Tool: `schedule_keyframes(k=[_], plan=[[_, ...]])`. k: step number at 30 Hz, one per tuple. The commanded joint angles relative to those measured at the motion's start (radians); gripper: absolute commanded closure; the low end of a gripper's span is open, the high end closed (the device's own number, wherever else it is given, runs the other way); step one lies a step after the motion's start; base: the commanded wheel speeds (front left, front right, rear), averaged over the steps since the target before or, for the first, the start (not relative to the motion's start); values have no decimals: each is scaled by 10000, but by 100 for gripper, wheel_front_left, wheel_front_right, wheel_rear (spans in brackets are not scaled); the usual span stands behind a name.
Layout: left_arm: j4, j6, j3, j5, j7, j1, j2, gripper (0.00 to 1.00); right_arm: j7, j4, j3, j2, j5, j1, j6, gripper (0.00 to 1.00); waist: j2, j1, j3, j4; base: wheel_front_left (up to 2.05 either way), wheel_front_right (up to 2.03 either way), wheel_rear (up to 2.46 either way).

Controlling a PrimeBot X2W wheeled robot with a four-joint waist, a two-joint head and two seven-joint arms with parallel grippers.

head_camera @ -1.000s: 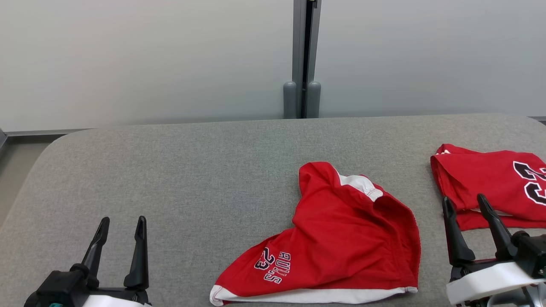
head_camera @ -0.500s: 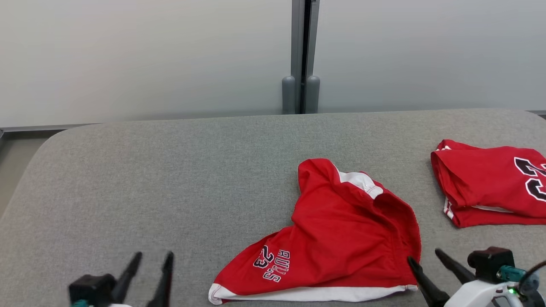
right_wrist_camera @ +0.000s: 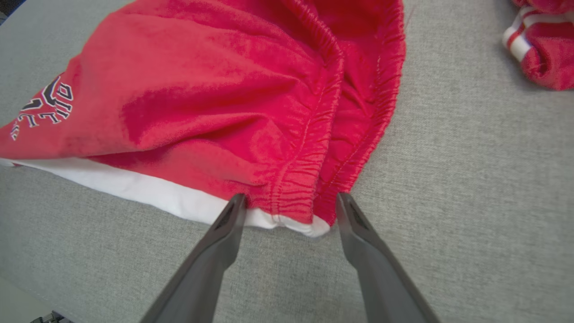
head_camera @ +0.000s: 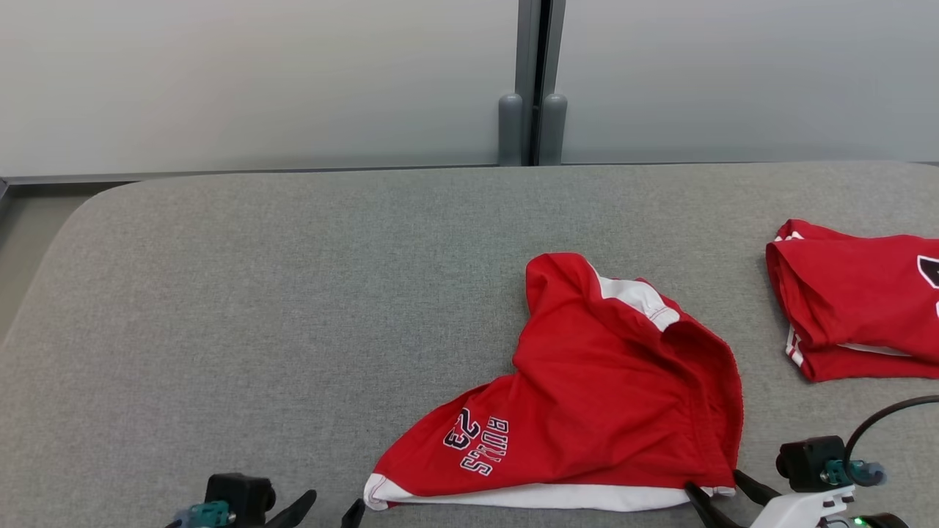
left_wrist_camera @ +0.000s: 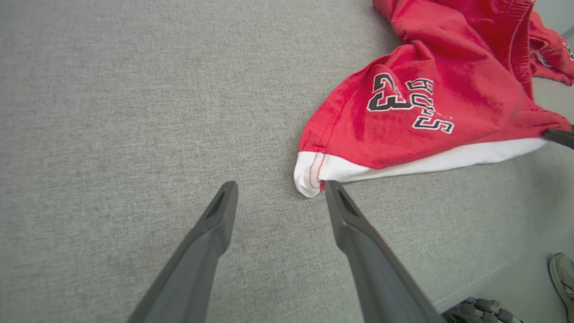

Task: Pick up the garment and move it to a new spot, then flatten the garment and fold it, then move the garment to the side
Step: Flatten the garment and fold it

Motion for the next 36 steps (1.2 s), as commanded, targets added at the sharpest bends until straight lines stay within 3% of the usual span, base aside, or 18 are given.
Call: schedule_keyframes(k=[1, 12, 13, 15, 16, 17, 18, 27, 32, 36], plan=[[129, -126, -60, 14, 34, -288, -15, 0, 84, 19, 36, -54, 55, -138, 4, 0, -1, 0, 88, 21, 0, 0, 0], [2155, -1114, -772, -14, 96, -1583, -639, 0, 321, 116, 448, -134, 181, -418, 4, 0, -1, 0, 511, -105, 0, 0, 0], [2348, -1169, -829, 35, 70, -1681, -677, 0, 307, 129, 478, -148, 185, -426, 4, 5, -1, 0, 532, -120, 0, 0, 0], [2672, -1270, -893, 13, -3, -1808, -799, 0, 275, 153, 548, -164, 214, -469, 4, 50, -1, 0, 557, -149, 0, 0, 0], [2776, -1316, -907, -20, -59, -1871, -850, 35, 258, 156, 574, -173, 233, -496, 4, 61, -1, 0, 566, -160, 0, 0, 0], [2834, -1349, -900, -41, -147, -1942, -871, 73, 234, 162, 584, -188, 253, -520, 4, 79, -1, 0, 570, -163, 0, 0, 0], [2871, -1366, -902, -46, -200, -1973, -857, 100, 217, 163, 588, -206, 268, -527, 4, 100, -1, 0, 566, -160, 0, 0, 0], [1546, -1279, -742, 174, -609, -1791, -351, 100, -563, -869, 298, -394, 1155, -686, 4, 100, -1, 0, 469, 8, 0, 0, 0], [699, -1346, -534, 275, -363, -2571, -3, 100, -695, -1579, 213, -689, 1613, -1448, 4, 100, -1, 0, 844, 5, 0, 0, 0], [364, -1516, -362, 339, 447, -4220, 389, 100, -626, -1697, 246, -1085, 1988, -3105, 4, 100, -1, 0, 1591, -3, 0, 0, 0]])
